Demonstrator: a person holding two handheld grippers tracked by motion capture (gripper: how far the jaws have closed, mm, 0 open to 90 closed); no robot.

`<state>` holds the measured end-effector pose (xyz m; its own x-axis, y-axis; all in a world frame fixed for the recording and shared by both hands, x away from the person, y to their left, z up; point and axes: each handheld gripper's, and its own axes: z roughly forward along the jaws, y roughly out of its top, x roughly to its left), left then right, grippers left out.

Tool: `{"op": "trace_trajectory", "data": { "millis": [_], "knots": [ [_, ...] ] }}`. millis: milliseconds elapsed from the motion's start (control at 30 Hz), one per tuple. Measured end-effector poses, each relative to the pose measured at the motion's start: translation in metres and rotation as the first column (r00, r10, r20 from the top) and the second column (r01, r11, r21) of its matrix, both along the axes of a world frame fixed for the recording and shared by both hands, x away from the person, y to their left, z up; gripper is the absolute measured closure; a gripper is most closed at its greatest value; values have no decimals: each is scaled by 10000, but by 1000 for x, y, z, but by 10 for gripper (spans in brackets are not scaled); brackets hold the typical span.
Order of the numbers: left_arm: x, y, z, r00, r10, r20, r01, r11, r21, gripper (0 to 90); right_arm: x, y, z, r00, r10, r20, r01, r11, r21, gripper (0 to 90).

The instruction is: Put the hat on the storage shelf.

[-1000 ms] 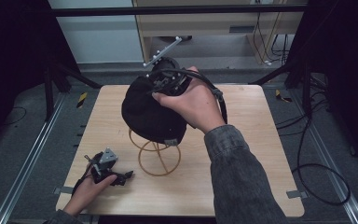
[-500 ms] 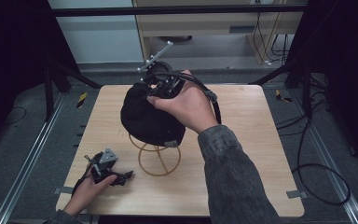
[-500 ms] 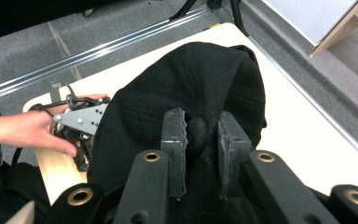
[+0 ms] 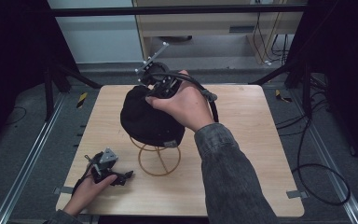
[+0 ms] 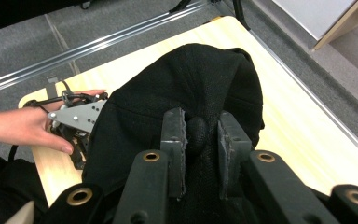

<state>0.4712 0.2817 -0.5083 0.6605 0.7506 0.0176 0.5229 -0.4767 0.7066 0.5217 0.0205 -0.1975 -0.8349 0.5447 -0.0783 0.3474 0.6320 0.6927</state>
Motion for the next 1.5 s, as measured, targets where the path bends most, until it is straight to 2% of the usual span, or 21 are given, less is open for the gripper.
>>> {"op": "trace_trajectory", "data": {
  "millis": [300,767,1500],
  "knots": [
    [0,-1,0,10000,25,3,-25,10000,7,0,2,7,-6,9999,117,-92,-120,9996,-263,757],
    [1,-1,0,10000,3,6,-3,10000,10,0,3,13,-10,9997,192,-179,-199,9990,-408,755],
    [1,-1,0,10000,-21,4,21,10000,5,0,3,10,-20,9988,275,-417,-290,9990,-354,745]
  ]
}}
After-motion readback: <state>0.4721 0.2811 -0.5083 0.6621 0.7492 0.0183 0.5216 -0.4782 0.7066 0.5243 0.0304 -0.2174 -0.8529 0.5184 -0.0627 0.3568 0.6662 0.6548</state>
